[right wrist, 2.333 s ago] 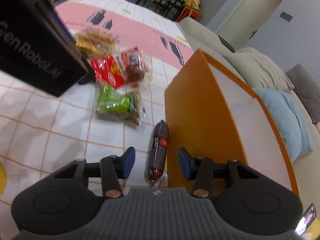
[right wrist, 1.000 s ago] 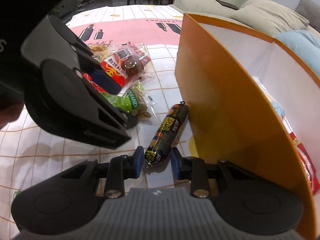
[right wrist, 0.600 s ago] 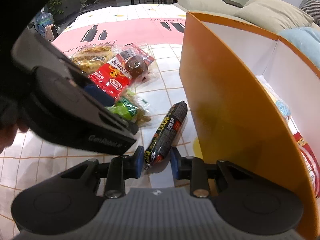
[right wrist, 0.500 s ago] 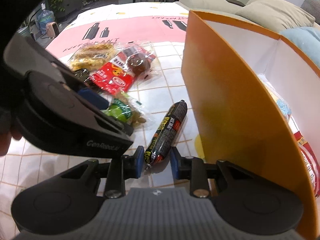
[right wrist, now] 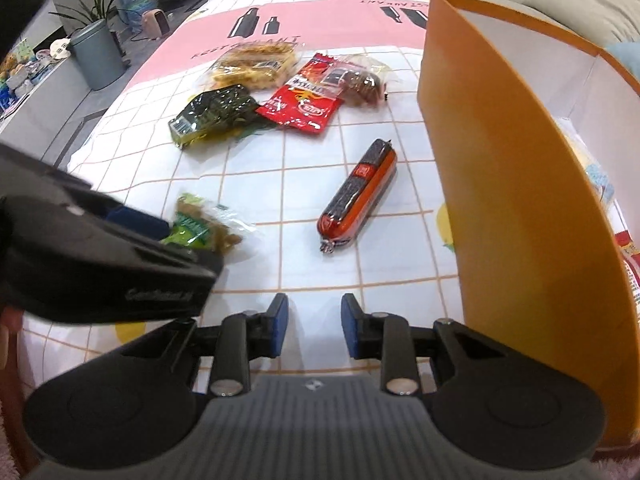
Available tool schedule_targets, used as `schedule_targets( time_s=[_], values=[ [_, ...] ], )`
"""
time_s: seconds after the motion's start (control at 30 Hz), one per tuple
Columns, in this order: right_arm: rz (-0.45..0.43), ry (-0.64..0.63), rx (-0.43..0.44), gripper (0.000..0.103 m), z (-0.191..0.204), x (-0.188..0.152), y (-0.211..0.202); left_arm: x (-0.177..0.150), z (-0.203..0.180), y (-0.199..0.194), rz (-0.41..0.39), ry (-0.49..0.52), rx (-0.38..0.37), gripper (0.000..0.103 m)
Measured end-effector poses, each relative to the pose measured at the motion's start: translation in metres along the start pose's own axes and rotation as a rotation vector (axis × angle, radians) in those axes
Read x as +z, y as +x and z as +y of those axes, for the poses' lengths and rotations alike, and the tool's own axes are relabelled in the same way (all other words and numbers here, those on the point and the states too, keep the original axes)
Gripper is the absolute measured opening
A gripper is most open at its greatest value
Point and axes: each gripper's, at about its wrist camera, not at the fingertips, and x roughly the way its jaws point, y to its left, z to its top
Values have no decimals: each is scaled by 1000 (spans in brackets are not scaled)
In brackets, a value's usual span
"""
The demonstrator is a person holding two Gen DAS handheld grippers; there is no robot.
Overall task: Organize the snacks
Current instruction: 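Grasp the green raisin bag with the left tool while the right tool grasps the sausage stick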
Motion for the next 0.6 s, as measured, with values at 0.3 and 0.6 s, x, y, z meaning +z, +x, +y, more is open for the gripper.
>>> schedule_targets(
  time_s=[0.3,0.6],
  values=[
    [-65,-26,13,35,0,7,7,-9,23,-4,-49,-122,-11,52],
    [-94,-50,-19,5,3,11,13,-13,19,-5,-68,-104,9,52]
  ],
)
